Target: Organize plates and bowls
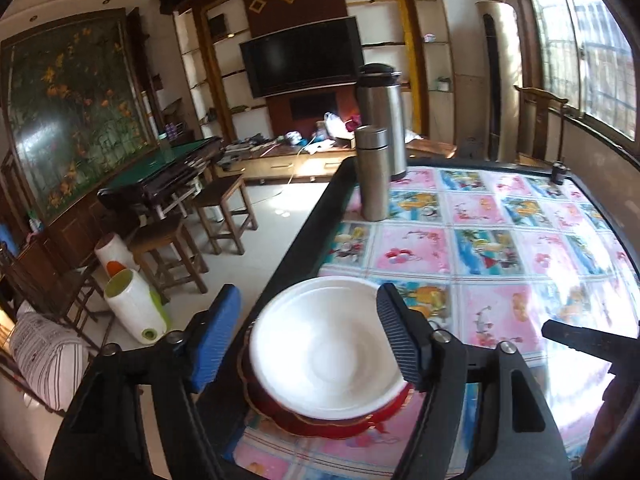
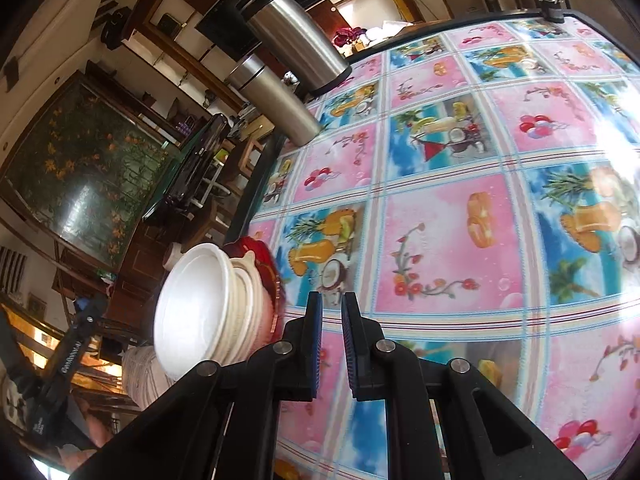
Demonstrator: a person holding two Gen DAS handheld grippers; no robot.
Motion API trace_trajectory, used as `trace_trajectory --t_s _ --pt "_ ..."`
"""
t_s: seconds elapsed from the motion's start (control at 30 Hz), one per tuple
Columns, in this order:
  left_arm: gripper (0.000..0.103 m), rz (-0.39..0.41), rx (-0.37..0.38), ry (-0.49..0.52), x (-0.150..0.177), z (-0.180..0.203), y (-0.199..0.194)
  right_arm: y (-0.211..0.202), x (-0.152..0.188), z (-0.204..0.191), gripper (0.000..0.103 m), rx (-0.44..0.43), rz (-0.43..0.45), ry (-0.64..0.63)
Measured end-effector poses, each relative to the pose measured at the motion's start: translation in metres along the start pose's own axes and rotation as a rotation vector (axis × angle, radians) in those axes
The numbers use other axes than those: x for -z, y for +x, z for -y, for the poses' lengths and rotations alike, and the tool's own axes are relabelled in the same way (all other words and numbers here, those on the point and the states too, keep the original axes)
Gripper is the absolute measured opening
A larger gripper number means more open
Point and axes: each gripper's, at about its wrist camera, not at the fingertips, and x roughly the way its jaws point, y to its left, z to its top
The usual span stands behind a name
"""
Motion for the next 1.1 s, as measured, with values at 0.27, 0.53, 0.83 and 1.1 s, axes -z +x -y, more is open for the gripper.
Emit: trace_trajectory --t_s 0.27,0.53,0.83,1.1 --pt "0.072 -0.112 0.365 0.124 0.019 0.105 -0.01 -0.061 0.018 0.069 0.017 0.098 0.076 0.059" --pt "0.072 -0.059 0.418 0.154 0.025 0.161 -0.014 -0.114 0.026 0.096 0.029 0.236 0.243 0.002" --pt "0.082 -0.004 0.279 0.037 0.023 0.127 -0.006 -0.107 0.024 0.09 0.029 0.23 0.353 -0.112" --pt "0.087 0.028 0.05 -0.101 0.035 0.032 -0.011 -0.085 0.042 0.014 0.03 0.023 0.369 -0.284"
